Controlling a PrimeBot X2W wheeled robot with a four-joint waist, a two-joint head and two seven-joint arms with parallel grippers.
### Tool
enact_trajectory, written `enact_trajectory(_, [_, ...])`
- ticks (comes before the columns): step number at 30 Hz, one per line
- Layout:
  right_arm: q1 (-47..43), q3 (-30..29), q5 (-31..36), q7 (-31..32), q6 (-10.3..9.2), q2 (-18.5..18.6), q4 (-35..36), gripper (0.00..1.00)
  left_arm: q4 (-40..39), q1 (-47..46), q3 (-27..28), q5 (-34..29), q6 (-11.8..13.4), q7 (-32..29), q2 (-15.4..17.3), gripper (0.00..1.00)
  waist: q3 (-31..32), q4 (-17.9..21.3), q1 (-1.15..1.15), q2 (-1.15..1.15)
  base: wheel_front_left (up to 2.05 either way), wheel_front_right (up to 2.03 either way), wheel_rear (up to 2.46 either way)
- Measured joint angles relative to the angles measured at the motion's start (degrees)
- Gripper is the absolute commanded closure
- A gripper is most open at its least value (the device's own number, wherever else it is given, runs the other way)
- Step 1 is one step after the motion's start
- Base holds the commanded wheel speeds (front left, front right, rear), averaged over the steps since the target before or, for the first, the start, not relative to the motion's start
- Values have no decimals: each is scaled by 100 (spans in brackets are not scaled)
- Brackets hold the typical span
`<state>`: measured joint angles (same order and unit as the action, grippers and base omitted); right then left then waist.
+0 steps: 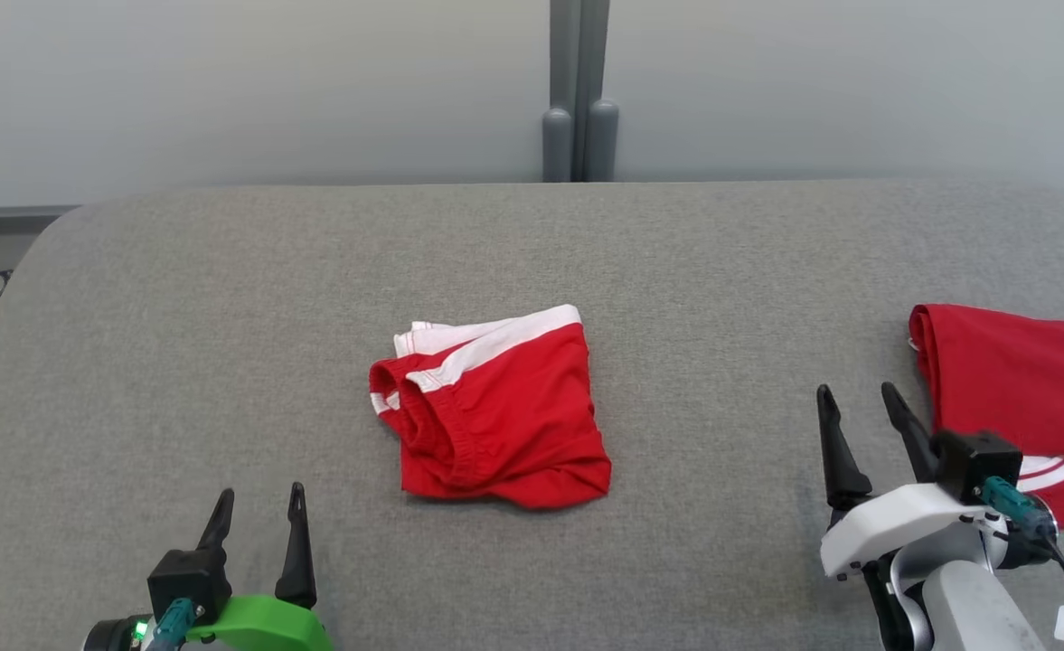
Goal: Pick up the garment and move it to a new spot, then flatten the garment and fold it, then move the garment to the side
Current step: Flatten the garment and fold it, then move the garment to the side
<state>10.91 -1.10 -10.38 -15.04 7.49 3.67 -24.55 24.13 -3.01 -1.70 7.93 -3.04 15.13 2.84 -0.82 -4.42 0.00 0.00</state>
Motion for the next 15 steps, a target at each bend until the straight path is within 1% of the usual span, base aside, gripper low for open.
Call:
enact_trajectory(7, [-218,89,43,0,1,-59,41,0,1,130,174,-110,-53,-1,0,0,169,312,0,0,0,0,0])
enact_trajectory(15, [-371,241,7,0,1,-74,51,0,-35,298,233,-134,-102,-1,-1,0,357,443,0,0,0,0,0])
